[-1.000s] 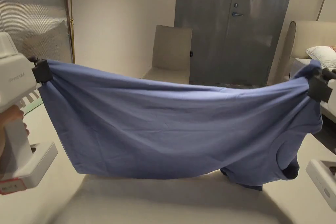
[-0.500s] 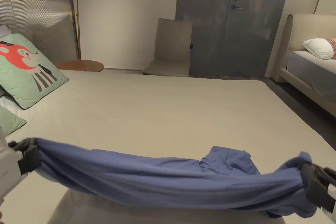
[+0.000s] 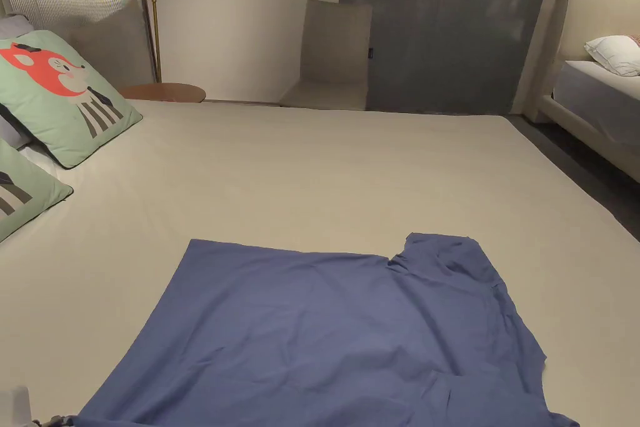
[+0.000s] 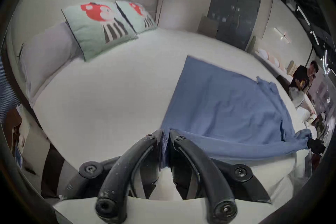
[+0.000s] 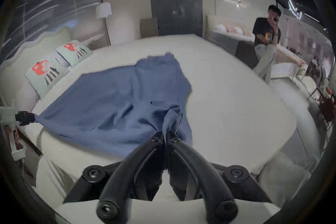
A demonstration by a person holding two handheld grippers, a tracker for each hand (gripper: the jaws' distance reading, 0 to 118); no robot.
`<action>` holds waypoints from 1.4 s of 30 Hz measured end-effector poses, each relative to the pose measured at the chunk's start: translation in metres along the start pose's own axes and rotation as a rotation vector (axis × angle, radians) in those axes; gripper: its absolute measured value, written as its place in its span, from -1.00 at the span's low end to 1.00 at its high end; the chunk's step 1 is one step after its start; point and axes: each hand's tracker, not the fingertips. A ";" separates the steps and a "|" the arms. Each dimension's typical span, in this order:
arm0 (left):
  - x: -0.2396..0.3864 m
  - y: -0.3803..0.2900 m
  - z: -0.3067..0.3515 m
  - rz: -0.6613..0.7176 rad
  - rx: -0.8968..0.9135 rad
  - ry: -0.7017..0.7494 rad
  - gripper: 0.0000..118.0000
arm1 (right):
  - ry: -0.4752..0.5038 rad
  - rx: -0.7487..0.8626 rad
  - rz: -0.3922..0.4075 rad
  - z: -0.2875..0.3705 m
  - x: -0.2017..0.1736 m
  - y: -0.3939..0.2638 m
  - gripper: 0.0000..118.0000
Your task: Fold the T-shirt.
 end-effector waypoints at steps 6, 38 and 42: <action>-0.009 -0.005 -0.030 -0.030 -0.129 0.024 -0.94 | -0.045 -0.093 -0.045 -0.025 0.009 -0.012 -0.95; 0.025 0.027 0.066 -0.077 0.326 -0.124 -1.00 | -0.139 0.525 -0.006 0.053 -0.052 0.046 -0.99; -0.002 0.004 0.030 -0.064 0.147 -0.123 0.20 | -0.134 0.471 -0.001 0.045 -0.048 0.035 -0.99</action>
